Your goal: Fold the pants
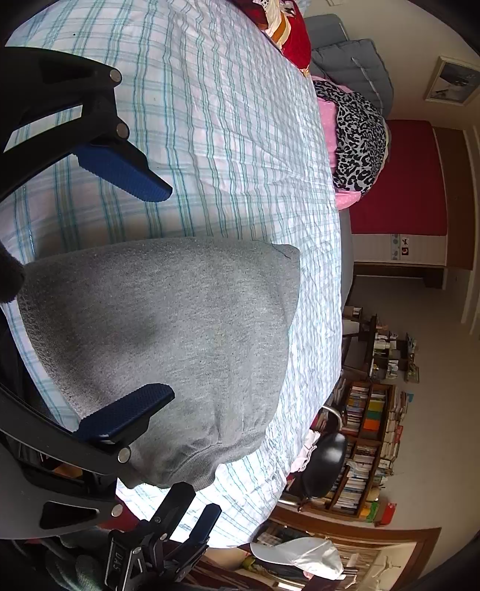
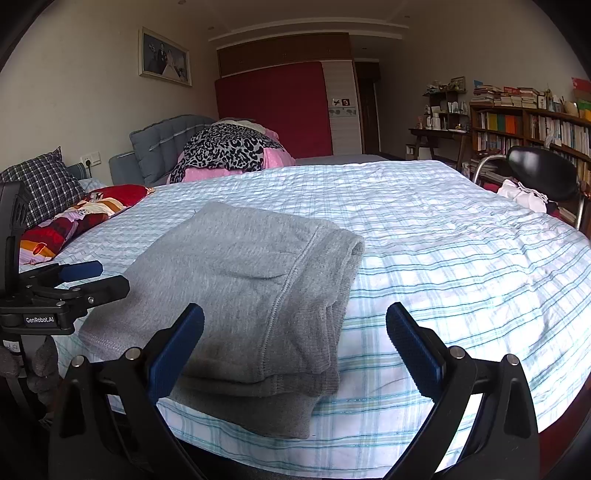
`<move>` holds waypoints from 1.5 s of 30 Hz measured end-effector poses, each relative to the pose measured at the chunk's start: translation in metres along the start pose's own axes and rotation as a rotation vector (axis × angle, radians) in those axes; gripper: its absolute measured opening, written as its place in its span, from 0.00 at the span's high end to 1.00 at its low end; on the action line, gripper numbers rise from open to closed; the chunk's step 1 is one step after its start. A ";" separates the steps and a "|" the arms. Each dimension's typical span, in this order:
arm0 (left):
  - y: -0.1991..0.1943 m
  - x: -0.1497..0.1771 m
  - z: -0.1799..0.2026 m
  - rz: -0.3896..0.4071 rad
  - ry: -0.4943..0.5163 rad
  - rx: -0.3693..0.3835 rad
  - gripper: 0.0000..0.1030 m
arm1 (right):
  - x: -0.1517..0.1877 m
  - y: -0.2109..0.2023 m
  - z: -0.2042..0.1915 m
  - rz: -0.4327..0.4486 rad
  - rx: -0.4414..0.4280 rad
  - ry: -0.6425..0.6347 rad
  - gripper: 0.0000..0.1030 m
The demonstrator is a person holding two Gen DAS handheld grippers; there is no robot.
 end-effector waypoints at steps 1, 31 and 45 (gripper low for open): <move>0.000 0.000 0.000 0.000 0.001 -0.001 0.05 | 0.000 0.000 0.000 -0.002 0.000 0.001 0.03; 0.079 0.003 -0.048 -0.258 -0.327 0.264 0.05 | 0.012 0.097 0.030 -0.250 -0.214 0.326 0.26; 0.094 0.000 -0.036 -0.333 -0.383 0.424 0.43 | 0.006 0.110 0.018 -0.299 -0.314 0.296 0.52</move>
Point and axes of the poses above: each gripper's, at about its wrist camera, not at the fingertips, and y roughly the way its jaws point, z to its right, x to its underside, the point moved 5 cm from there along y, roughly the way its jaws point, and after that the axes turned 11 degrees about z, right-handed, at the moved point
